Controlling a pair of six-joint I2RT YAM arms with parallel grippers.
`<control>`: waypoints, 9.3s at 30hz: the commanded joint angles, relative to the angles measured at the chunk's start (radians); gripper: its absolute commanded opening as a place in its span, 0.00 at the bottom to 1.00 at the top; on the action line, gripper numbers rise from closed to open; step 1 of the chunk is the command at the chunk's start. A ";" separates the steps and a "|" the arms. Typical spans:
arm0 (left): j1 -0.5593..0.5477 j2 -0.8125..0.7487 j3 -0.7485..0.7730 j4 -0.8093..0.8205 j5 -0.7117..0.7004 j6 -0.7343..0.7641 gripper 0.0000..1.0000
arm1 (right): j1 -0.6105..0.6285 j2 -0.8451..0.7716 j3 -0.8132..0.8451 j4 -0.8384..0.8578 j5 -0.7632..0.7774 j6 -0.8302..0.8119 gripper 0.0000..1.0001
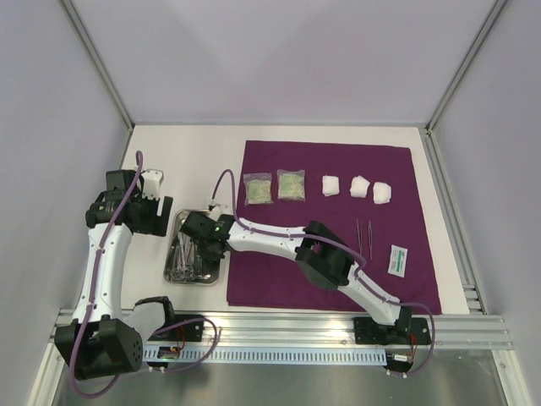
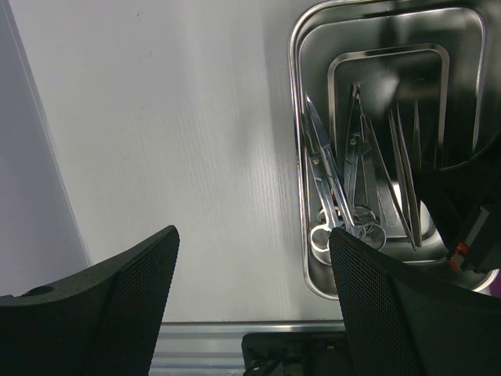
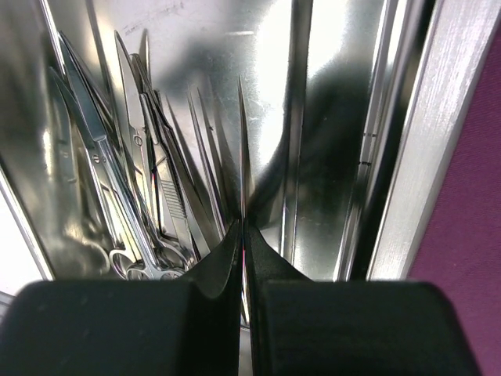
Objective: Prepare the surgical pack
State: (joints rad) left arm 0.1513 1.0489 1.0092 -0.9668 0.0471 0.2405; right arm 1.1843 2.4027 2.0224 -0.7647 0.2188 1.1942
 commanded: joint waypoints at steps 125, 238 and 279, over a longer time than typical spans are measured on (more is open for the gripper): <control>0.005 0.028 0.014 0.023 0.042 0.020 0.86 | -0.496 -1.006 -0.865 0.137 0.099 -0.342 0.00; 0.004 0.017 0.002 0.013 0.033 0.057 0.87 | -1.062 -0.715 -0.967 -0.033 -0.050 -0.913 0.21; 0.005 0.005 -0.011 0.030 -0.004 0.052 0.87 | -0.051 -0.220 -0.165 0.147 0.021 -0.117 0.00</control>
State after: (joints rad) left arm 0.1513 1.0714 1.0088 -0.9565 0.0528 0.2802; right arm 1.1290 2.1708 1.7729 -0.6010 0.2031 1.0145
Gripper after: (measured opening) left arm 0.869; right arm 0.026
